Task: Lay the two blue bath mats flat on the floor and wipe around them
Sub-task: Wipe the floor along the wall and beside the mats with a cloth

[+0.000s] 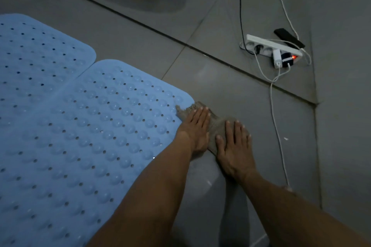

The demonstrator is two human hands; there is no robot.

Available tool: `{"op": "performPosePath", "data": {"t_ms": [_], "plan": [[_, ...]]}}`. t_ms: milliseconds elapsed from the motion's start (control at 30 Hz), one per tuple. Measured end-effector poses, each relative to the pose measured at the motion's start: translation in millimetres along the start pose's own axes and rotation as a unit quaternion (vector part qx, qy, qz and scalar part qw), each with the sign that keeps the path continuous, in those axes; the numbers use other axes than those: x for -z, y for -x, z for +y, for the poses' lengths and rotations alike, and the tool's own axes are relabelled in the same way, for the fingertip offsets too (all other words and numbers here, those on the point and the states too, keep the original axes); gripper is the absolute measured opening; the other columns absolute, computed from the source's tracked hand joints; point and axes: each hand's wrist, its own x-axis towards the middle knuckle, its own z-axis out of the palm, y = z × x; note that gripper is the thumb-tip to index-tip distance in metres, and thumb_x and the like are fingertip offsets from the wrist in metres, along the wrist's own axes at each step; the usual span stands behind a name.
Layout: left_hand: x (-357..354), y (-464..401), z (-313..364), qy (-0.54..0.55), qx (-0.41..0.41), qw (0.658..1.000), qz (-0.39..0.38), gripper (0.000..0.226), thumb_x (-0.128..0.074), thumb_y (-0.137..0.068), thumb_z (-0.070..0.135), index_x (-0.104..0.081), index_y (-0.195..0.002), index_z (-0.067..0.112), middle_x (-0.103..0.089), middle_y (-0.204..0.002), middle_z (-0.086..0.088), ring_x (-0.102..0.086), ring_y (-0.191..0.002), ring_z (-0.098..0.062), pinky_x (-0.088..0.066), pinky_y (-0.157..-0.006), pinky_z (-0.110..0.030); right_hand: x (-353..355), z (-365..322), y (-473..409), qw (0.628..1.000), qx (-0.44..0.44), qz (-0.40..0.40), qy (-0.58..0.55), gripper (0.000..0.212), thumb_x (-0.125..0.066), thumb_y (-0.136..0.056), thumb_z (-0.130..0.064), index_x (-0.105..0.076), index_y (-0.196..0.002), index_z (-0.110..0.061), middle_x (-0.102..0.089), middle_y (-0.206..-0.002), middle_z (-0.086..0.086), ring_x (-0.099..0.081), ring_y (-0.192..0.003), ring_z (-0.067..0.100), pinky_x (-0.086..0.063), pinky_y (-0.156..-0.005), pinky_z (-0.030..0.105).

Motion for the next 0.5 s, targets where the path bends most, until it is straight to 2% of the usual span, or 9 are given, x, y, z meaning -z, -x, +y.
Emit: {"op": "performPosePath", "data": {"t_ms": [167,333,433,500], "plan": [[-17.8,42.2,8.7,-0.016,-0.031,0.999,0.009,0.065,-0.01,-0.101,0.036,0.007,-0.152,-0.002,0.014,-0.16,-0.02,0.013,-0.149,-0.032,0.001,-0.121,-0.046,-10.9,-7.4,46.3,1.0,0.0,0.004,0.008,0.078,0.005,-0.089,-0.061,0.009,-0.158,-0.025,0.014,-0.165,0.006,0.015,-0.152,0.023,0.01,-0.122,0.044],[-28.2,89.8,11.1,-0.035,-0.056,0.998,0.013,0.066,-0.01,-0.101,0.035,0.005,-0.152,-0.004,0.013,-0.159,-0.024,0.011,-0.149,-0.036,0.0,-0.121,-0.046,-18.9,-13.5,82.2,0.999,0.041,-0.003,0.011,0.079,0.004,-0.089,-0.063,0.008,-0.158,-0.025,0.018,-0.164,0.005,0.02,-0.151,0.023,0.018,-0.119,0.042],[-25.0,121.2,11.3,-0.048,-0.065,0.997,0.006,0.067,-0.01,-0.1,0.036,-0.004,-0.151,-0.008,0.001,-0.158,-0.029,-0.002,-0.148,-0.04,-0.007,-0.121,-0.049,-23.4,-22.0,104.1,0.999,0.052,0.004,0.007,0.075,-0.011,-0.096,-0.059,-0.012,-0.159,-0.018,-0.003,-0.165,0.012,0.0,-0.152,0.031,0.013,-0.118,0.046],[-24.7,138.3,10.0,-0.047,-0.076,0.996,0.014,0.063,-0.02,-0.101,0.035,-0.031,-0.144,-0.01,-0.028,-0.15,-0.033,-0.032,-0.139,-0.043,-0.027,-0.116,-0.05,-23.9,-28.3,112.9,0.998,0.062,0.015,0.03,0.07,-0.025,-0.097,-0.054,-0.034,-0.153,-0.012,-0.029,-0.159,0.019,-0.026,-0.146,0.038,0.0,-0.117,0.051]]}}
